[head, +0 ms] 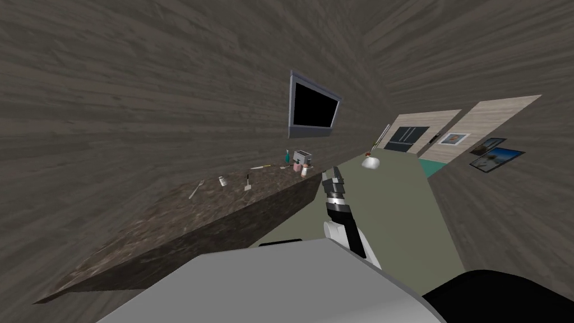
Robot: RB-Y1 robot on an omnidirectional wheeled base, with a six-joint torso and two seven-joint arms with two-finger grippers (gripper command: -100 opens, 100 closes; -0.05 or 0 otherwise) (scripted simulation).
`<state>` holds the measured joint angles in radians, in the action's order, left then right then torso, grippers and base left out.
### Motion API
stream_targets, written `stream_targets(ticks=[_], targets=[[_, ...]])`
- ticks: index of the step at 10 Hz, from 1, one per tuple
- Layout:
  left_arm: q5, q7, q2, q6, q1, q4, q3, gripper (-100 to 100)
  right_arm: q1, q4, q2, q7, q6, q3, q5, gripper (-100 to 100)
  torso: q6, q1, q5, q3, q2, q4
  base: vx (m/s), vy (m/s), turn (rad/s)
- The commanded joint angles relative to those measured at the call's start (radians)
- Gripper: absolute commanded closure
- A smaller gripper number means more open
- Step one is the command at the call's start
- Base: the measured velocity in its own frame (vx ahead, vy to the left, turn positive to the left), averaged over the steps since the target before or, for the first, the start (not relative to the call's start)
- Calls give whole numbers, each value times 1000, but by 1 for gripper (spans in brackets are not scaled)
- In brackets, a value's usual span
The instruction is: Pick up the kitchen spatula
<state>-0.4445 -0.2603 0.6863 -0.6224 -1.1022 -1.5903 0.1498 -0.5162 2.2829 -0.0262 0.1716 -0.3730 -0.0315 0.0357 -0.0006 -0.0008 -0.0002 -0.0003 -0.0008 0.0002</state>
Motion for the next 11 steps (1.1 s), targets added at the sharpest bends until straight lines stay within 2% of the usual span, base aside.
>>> stream_targets(ticks=[1,2,3,4,6,7,8,9,10,11], targets=[[-29,-10,42,-9,-36,50,20,-100,0,0,0,0,0,0,0,0,0,0,0,0,0,0,31,-39,-320],[-29,-10,42,-9,-36,63,20,-100,0,0,0,0,0,0,0,0,2,-1,0,0,-1,0,30,-36,-246],[-59,-15,85,-1,-71,99,34,-100,0,0,0,0,0,0,0,0,1,-1,0,0,-1,0,34,-67,-400],[-59,-15,86,-1,-73,102,34,-100,0,0,0,0,0,0,0,0,1,-3,-1,-1,-1,0,42,-61,-226],[-119,-19,162,17,-136,170,64,-100,0,0,0,0,0,0,0,0,1,-4,-1,-1,-2,0,71,-96,-378],[-119,-19,176,17,-148,176,64,-100,0,0,0,0,0,0,0,0,1,-5,-1,-2,-4,-1,80,-76,-367],[-148,-17,209,27,-176,210,80,-100,0,0,0,0,0,0,0,0,1,-4,-1,-2,-4,-1,93,-64,-396],[-148,-17,220,27,-185,210,80,-100,0,0,0,0,0,0,0,0,1,-4,-1,-3,-5,-1,70,-44,-314],[-176,-13,257,39,-221,243,96,-100,0,0,0,0,0,0,0,0,1,-3,-1,-2,-3,-1,79,-53,-467],[-176,-13,264,39,-222,243,96,-100,0,0,0,0,0,0,0,0,1,-3,-1,-2,-4,-1,64,-29,-231]])
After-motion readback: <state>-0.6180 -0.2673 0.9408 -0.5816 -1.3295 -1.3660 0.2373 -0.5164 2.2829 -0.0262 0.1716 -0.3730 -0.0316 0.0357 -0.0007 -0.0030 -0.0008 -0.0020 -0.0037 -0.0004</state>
